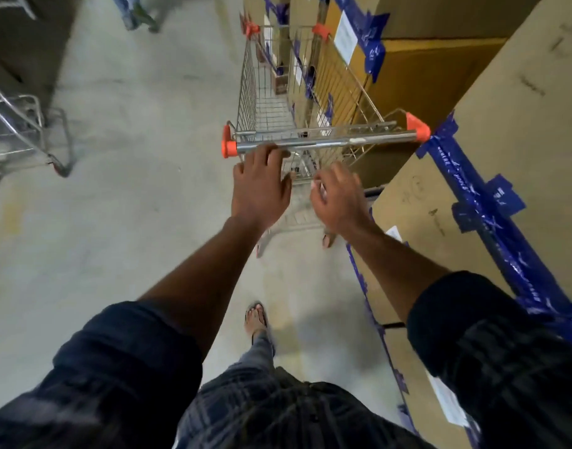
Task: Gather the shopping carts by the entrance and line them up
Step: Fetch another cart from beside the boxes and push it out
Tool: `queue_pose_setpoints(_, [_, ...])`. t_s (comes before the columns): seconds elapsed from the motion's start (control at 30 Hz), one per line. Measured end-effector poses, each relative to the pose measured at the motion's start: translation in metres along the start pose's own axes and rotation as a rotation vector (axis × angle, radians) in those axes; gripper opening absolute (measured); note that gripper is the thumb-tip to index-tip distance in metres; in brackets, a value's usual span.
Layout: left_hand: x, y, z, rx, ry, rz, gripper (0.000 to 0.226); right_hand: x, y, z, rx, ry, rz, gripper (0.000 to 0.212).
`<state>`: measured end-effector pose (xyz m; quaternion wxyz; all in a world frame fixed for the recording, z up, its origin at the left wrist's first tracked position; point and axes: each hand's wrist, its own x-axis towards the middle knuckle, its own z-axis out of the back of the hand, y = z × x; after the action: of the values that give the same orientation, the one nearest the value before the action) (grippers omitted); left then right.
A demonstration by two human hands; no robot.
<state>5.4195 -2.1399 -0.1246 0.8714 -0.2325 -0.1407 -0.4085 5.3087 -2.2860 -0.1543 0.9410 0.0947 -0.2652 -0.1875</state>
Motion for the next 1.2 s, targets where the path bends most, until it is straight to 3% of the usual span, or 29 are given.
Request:
queue_pose_setpoints(0.07, [0.039,0.015,-0.003,0.061,-0.039,-0.088,0.044,0.048,-0.009,0.001,-0.130,-0.041,0.005,0.030])
queue_pose_setpoints(0.17, [0.080,0.047,-0.023,0.092,0.232,-0.029,0.048,0.100,-0.041,-0.003,-0.364,0.155,-0.141,0.053])
queue_pose_setpoints(0.27, [0.099,0.079,-0.039,0.229,0.430,-0.055,0.058,0.112,-0.068,-0.011,-0.249,0.315,-0.221,0.058])
queue_pose_setpoints(0.4, [0.105,0.096,-0.042,0.275,0.434,-0.158,0.063,0.112,-0.070,-0.024,-0.289,0.314,-0.214,0.059])
queue_pose_setpoints(0.67, [0.112,0.160,-0.023,0.249,0.389,-0.143,0.066,0.122,-0.030,-0.035,-0.153,0.434,-0.190,0.066])
queue_pose_setpoints(0.77, [0.103,0.182,-0.010,0.246,0.428,-0.106,0.077,0.112,-0.003,-0.039,-0.149,0.479,-0.195,0.074])
queue_pose_setpoints(1.07, [-0.011,0.180,0.047,0.246,0.361,-0.078,0.062,0.033,0.043,-0.012,-0.194,0.537,-0.116,0.071])
queue_pose_setpoints(1.2, [-0.079,0.143,0.067,0.291,0.371,-0.024,0.072,-0.016,0.048,0.009,-0.224,0.527,-0.097,0.089])
